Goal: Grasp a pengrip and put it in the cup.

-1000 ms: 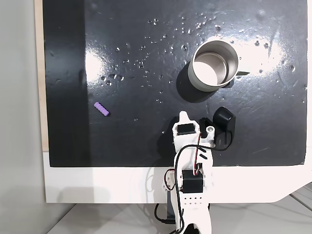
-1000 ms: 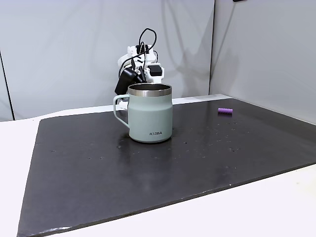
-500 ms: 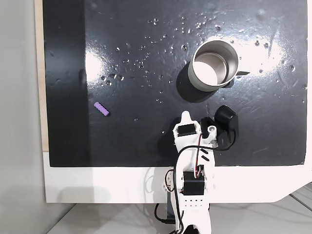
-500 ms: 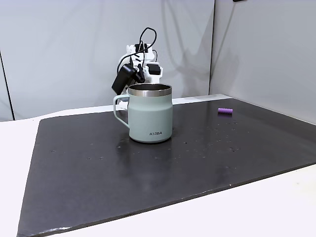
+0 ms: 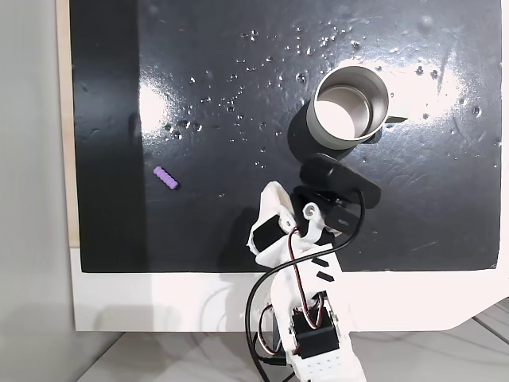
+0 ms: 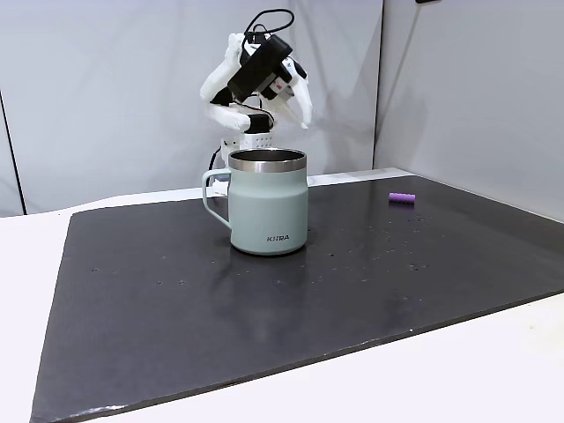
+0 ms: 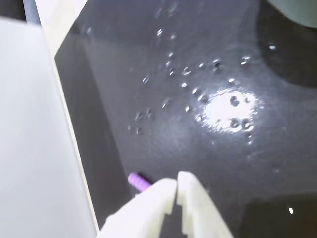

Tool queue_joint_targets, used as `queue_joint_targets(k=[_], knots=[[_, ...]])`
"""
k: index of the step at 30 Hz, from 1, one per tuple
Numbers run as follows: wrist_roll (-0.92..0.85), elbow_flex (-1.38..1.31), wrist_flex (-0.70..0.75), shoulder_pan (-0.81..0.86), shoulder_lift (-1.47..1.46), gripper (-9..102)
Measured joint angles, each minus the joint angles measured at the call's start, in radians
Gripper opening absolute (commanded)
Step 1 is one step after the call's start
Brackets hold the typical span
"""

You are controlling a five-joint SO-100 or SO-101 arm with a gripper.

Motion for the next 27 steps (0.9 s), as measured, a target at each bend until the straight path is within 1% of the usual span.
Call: queue_joint_targets(k=[5,6,11,13,19,27], knots=[[-0.072,-0.239,0.021,-0.060,-0.252,4],[-0.089,-0.281,0.021,-0.067,-0.304,2],[-0.189,-0.445,0.021,-0.115,-0.535,0],[-0.238,-0.492,0.014,-0.138,-0.611,0],[-0.426,-0.566,-0.074,-0.206,-0.785,0],[-0.626,-0.690,-0.072,-0.325,-1.045,2]])
